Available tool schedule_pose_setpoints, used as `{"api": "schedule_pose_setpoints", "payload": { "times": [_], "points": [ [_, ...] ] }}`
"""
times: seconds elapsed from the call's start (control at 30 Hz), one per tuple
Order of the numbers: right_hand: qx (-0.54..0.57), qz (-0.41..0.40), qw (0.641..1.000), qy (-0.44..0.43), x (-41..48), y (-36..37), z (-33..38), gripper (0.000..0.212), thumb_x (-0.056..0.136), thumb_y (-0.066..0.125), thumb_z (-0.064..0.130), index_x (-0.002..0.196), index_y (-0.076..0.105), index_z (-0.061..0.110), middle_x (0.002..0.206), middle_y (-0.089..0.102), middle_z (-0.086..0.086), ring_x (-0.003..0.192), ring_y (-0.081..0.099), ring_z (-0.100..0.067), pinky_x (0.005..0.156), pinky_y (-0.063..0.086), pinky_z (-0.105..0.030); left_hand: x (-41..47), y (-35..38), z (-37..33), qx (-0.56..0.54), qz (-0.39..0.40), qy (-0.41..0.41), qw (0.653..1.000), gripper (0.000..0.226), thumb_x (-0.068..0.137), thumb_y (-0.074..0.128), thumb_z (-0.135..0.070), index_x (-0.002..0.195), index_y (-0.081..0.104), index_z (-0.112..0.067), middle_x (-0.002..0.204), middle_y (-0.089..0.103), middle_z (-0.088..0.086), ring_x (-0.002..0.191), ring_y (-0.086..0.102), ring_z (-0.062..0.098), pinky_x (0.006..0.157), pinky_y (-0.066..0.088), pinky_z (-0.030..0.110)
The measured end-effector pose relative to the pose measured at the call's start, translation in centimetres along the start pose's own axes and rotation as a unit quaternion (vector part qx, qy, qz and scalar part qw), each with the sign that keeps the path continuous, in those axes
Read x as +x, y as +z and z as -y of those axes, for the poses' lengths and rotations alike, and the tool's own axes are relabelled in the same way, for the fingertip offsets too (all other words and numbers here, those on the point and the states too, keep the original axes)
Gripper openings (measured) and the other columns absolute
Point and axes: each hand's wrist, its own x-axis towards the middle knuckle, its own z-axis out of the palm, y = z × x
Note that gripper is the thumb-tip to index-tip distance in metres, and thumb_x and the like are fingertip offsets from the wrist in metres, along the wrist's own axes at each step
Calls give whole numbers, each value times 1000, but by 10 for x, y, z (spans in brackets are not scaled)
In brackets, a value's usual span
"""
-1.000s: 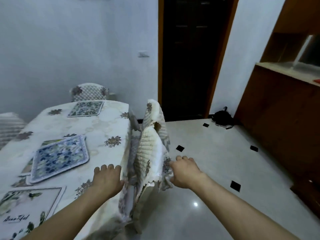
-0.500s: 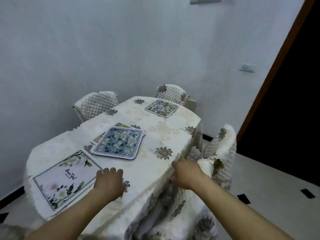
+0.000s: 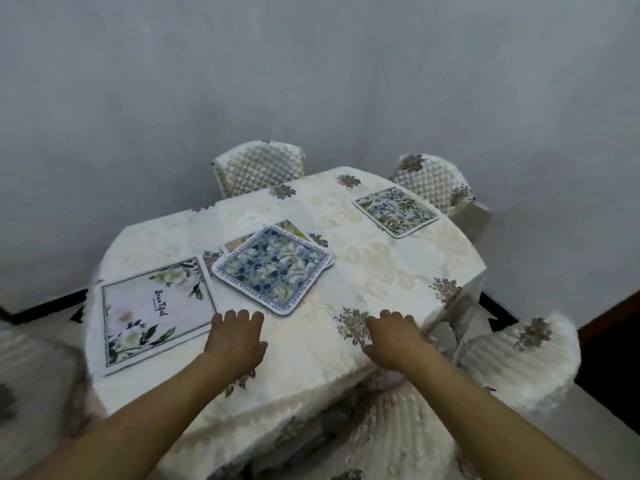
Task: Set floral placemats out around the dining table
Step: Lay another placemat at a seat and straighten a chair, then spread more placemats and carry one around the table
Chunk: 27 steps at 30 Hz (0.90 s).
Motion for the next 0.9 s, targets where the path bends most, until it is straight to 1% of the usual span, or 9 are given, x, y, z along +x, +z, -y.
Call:
{"api": "schedule_pose_setpoints", "payload": {
  "times": [0.1, 0.2, 0.33, 0.5, 0.67, 0.73, 0.8, 0.83, 0.9],
  "points": [
    [-21, -2, 998, -57, 38, 5, -12, 49, 87, 55, 47, 126, 50, 19, 124, 55, -11, 116, 52, -33, 97, 39, -46, 2, 4, -8, -7, 19, -60, 998, 48, 88, 50, -51, 123, 44, -18, 122, 56, 8, 115, 50, 32, 98, 36, 47],
    [-27, -1, 992, -126, 67, 12, -28, 50, 87, 54, 47, 127, 49, 18, 126, 54, -12, 116, 51, -35, 98, 39, -46, -2, 8, -28, -14, 45, -129, 991, 47, 88, 50, -51, 122, 44, -19, 124, 56, 9, 116, 50, 32, 97, 36, 46],
    [-40, 15, 982, -185, 94, 16, -52, 51, 88, 57, 45, 130, 49, 17, 126, 54, -13, 116, 52, -35, 98, 39, -46, -12, 16, -60, -51, 57, -206, 976, 44, 87, 48, -49, 121, 46, -20, 121, 59, 7, 112, 53, 30, 94, 39, 44],
    [-67, 34, 976, -203, 131, 16, -67, 37, 89, 53, 35, 120, 52, 15, 123, 54, -12, 113, 53, -33, 97, 40, -44, -21, 27, -83, -93, 69, -263, 958, 52, 86, 51, -47, 132, 42, -22, 130, 56, 5, 116, 52, 29, 96, 39, 42],
    [-54, 46, 980, -186, 162, 24, -74, 35, 92, 51, 36, 120, 52, 14, 121, 55, -12, 111, 55, -32, 93, 42, -40, 8, 40, -74, -163, 60, -303, 937, 44, 86, 51, -44, 121, 45, -17, 119, 60, 9, 108, 56, 31, 88, 45, 42],
    [-48, 53, 983, -170, 172, 31, -81, 35, 92, 52, 36, 120, 51, 14, 120, 55, -12, 110, 55, -32, 92, 43, -40, 32, 48, -66, -247, 45, -325, 912, 46, 87, 54, -44, 121, 46, -14, 114, 61, 12, 101, 59, 33, 80, 50, 40],
    [-40, 63, 985, -154, 185, 40, -90, 36, 91, 52, 36, 120, 50, 14, 120, 54, -13, 109, 55, -32, 90, 44, -40, 64, 59, -61, -358, 22, -363, 860, 46, 88, 59, -41, 119, 46, -9, 112, 61, 16, 95, 62, 35, 71, 49, 35],
    [-36, 66, 986, -147, 191, 45, -94, 36, 91, 52, 36, 119, 50, 14, 119, 54, -13, 108, 55, -32, 89, 44, -40, 81, 64, -59, -405, 14, -384, 830, 46, 88, 61, -39, 118, 47, -7, 114, 61, 19, 97, 61, 37, 70, 46, 34],
    [-23, 72, 988, -137, 201, 54, -101, 36, 92, 52, 38, 118, 49, 14, 119, 54, -13, 107, 55, -32, 88, 44, -40, 113, 74, -58, -473, 10, -420, 774, 48, 90, 61, -35, 121, 47, -2, 122, 58, 22, 108, 57, 37, 76, 41, 33]
  ]
}}
